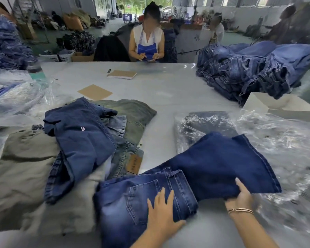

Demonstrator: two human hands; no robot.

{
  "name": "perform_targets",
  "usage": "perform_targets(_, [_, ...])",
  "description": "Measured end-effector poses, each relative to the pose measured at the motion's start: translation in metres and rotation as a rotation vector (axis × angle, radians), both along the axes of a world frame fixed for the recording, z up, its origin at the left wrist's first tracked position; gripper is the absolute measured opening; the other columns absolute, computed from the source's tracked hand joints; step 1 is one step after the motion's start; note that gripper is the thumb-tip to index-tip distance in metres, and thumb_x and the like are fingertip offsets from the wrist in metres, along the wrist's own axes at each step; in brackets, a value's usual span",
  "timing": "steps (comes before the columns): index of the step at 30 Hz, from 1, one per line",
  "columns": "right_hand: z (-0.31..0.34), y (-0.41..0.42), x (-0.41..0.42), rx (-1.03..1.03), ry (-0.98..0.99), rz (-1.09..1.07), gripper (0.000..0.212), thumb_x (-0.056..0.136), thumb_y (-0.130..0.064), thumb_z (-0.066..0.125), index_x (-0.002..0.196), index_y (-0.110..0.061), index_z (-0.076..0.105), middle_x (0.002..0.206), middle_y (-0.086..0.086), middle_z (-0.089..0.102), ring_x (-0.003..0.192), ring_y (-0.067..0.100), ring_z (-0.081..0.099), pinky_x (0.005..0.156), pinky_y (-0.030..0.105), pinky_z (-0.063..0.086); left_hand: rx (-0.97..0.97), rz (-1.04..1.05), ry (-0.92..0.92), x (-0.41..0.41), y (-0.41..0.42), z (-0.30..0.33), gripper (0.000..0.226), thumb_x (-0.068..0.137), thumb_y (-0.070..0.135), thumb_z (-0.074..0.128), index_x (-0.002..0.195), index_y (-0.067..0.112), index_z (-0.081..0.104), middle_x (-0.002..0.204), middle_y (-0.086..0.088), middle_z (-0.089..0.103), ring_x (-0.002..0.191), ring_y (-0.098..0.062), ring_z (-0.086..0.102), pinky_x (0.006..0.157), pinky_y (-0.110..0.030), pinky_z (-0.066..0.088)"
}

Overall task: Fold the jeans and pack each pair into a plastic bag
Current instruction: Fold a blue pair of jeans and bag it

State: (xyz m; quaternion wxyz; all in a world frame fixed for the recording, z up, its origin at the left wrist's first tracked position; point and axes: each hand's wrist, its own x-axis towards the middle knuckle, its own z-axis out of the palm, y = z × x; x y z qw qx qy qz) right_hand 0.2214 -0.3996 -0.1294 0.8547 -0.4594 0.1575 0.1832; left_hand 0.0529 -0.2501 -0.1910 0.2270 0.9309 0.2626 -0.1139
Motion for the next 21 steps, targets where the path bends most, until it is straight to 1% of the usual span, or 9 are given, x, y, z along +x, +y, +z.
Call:
perform_targets(2, [0.009, 0.000, 0.012, 0.014, -0.024, 0.027, 0.051, 0.081, -0.043, 0.066, 0.125, -0.017, 0.061, 0.102, -0.004, 0.073, 0.084, 0.015, 0.070, 0.068, 0.028, 0.058, 0.038, 0.033, 0.072, -0.001, -0.008, -0.012, 0.117, 0.073, 0.073, 0.056, 0.151, 0.024, -0.016, 0.156, -0.011, -0.025, 0.146, -0.032, -0.017, 0.114, -0.056, -0.008])
perform_targets(4, [0.016, -0.003, 0.020, -0.045, -0.023, 0.083, 0.045, 0.087, -0.043, 0.061, 0.125, -0.019, 0.061, 0.110, -0.002, 0.071, 0.094, 0.018, 0.068, 0.076, 0.032, 0.057, 0.099, 0.073, 0.100, 0.001, -0.009, -0.018, 0.122, 0.072, 0.072, 0.057, 0.148, 0.021, -0.024, 0.154, -0.013, -0.030, 0.144, -0.035, -0.021, 0.113, -0.057, -0.008])
perform_targets(7, [0.024, -0.002, 0.023, -0.058, -0.153, 0.078, 0.030, 0.094, -0.032, 0.054, 0.118, -0.017, 0.066, 0.112, -0.003, 0.069, 0.094, 0.012, 0.068, 0.070, 0.024, 0.058, 0.130, 0.113, 0.069, 0.007, -0.011, -0.021, 0.119, 0.076, 0.068, 0.053, 0.141, 0.020, -0.034, 0.152, -0.007, -0.033, 0.144, -0.036, -0.021, 0.111, -0.062, -0.005])
perform_targets(10, [0.030, -0.013, 0.025, 0.025, -0.229, 0.037, 0.030, 0.097, -0.028, 0.048, 0.093, -0.023, 0.078, 0.107, -0.002, 0.072, 0.096, 0.012, 0.069, 0.072, 0.023, 0.058, 0.117, 0.024, 0.012, 0.006, -0.007, -0.021, 0.095, 0.086, 0.047, 0.053, 0.151, 0.028, -0.014, 0.160, 0.000, -0.014, 0.148, -0.029, -0.008, 0.114, -0.057, 0.001])
perform_targets(12, [0.037, -0.021, 0.028, 0.111, -0.239, 0.054, 0.034, 0.097, -0.031, 0.046, 0.092, -0.022, 0.078, 0.106, 0.001, 0.072, 0.098, 0.015, 0.069, 0.076, 0.030, 0.058, -0.235, 0.149, -0.280, 0.002, 0.002, -0.010, 0.068, 0.086, 0.030, 0.057, 0.147, 0.040, 0.028, 0.153, 0.010, 0.034, 0.143, -0.017, 0.028, 0.115, -0.036, 0.024])
perform_targets(14, [0.043, -0.028, 0.033, 0.159, -0.246, 0.053, 0.039, 0.098, -0.031, 0.044, 0.084, -0.023, 0.079, 0.099, -0.001, 0.074, 0.091, 0.013, 0.070, 0.070, 0.029, 0.059, -0.594, 0.468, -0.641, -0.004, 0.012, 0.014, 0.040, 0.085, 0.007, 0.060, 0.105, 0.041, 0.067, 0.100, 0.017, 0.071, 0.103, -0.014, 0.060, 0.082, -0.020, 0.048])
perform_targets(15, [0.046, -0.031, 0.035, 0.159, -0.243, 0.054, 0.042, 0.099, -0.031, 0.043, 0.079, -0.023, 0.080, 0.095, -0.002, 0.075, 0.088, 0.012, 0.071, 0.066, 0.027, 0.059, -0.651, 0.666, -0.786, -0.006, 0.021, 0.025, 0.035, 0.085, -0.003, 0.058, 0.087, 0.030, 0.071, 0.077, 0.015, 0.069, 0.089, -0.015, 0.058, 0.067, -0.018, 0.046])
perform_targets(17, [0.049, -0.033, 0.038, 0.150, -0.211, 0.059, 0.041, 0.098, -0.032, 0.045, 0.081, -0.019, 0.080, 0.098, -0.001, 0.074, 0.088, 0.012, 0.071, 0.065, 0.028, 0.059, -0.694, 0.950, -1.017, -0.009, 0.044, 0.046, 0.026, 0.088, -0.010, 0.054, 0.083, 0.012, 0.066, 0.071, 0.011, 0.061, 0.084, -0.018, 0.053, 0.059, -0.015, 0.042])
perform_targets(21, [0.047, -0.033, 0.038, 0.077, -0.188, 0.000, 0.044, 0.098, -0.024, 0.045, 0.071, -0.019, 0.079, 0.092, -0.003, 0.074, 0.081, 0.011, 0.072, 0.061, 0.026, 0.059, -0.780, 1.047, -1.292, -0.017, 0.085, 0.095, 0.024, 0.093, 0.000, 0.050, 0.087, 0.021, 0.060, 0.086, 0.005, 0.064, 0.080, -0.011, 0.059, 0.075, -0.022, 0.046])
